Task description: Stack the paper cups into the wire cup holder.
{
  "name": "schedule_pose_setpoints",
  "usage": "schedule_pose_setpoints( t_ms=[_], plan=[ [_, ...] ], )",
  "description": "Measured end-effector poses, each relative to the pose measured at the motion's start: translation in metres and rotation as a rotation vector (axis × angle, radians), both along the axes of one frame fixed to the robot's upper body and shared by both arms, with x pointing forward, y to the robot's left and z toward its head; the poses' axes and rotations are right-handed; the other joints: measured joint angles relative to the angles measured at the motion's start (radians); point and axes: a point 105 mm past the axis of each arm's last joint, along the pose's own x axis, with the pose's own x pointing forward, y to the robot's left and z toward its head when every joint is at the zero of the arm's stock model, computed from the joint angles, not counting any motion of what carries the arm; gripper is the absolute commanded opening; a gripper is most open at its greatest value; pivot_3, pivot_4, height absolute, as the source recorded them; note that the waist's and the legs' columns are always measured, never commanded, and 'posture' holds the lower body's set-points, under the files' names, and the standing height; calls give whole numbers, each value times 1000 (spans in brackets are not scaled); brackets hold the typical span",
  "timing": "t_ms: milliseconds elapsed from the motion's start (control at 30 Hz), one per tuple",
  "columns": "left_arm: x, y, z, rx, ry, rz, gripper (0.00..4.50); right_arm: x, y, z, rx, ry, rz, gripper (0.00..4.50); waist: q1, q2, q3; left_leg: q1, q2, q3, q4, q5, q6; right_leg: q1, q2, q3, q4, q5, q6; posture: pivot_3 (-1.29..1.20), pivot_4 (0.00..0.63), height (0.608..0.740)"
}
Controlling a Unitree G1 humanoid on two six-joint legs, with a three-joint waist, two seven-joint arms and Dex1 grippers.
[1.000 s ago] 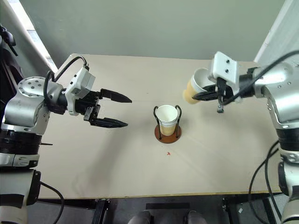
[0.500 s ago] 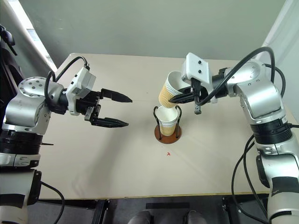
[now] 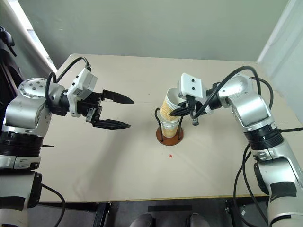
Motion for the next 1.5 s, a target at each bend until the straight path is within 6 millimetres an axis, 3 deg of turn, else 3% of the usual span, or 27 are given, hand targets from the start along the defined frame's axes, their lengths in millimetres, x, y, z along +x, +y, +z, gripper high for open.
schedule_pose_setpoints(
  t_ms=[167,267,633,867,1133,1367,1500],
  plan=[
    [0,0,0,1,0,1,4500,3,-1,-4,-35,-34,4,29,0,0,0,0,0,0,0,0,0,0,0,0,0,0,0,0,150,740],
    [0,0,0,1,-1,2,4500,4,-1,-6,-52,-45,6,607,0,0,0,0,0,0,0,0,0,0,0,0,0,0,0,0,150,740],
    [-1,-2,1,8,-11,-6,4500,1,12,-8,-9,-18,40,4320,0,0,0,0,0,0,0,0,0,0,0,0,0,0,0,0,150,740],
    [0,0,-2,9,-10,5,4500,4,18,6,125,12,-8,4320,-1,0,0,0,0,0,-1,0,-1,0,0,0,0,0,-1,0,150,740],
    [6,11,-14,-58,-1,145,4500,30,-3,22,412,50,-306,4320,0,0,0,0,0,0,-1,1,-1,-1,0,-1,0,0,-1,0,150,740],
    [16,13,-5,-196,-18,276,4500,55,-55,16,586,71,-639,4320,4,0,0,0,0,0,-1,1,-2,-1,0,-1,1,0,-1,0,150,740],
    [32,19,7,-316,-96,411,4500,63,-79,2,629,74,-810,4320,3,0,0,1,0,1,-1,1,-2,0,0,-1,1,0,-1,0,150,740]
  ],
)
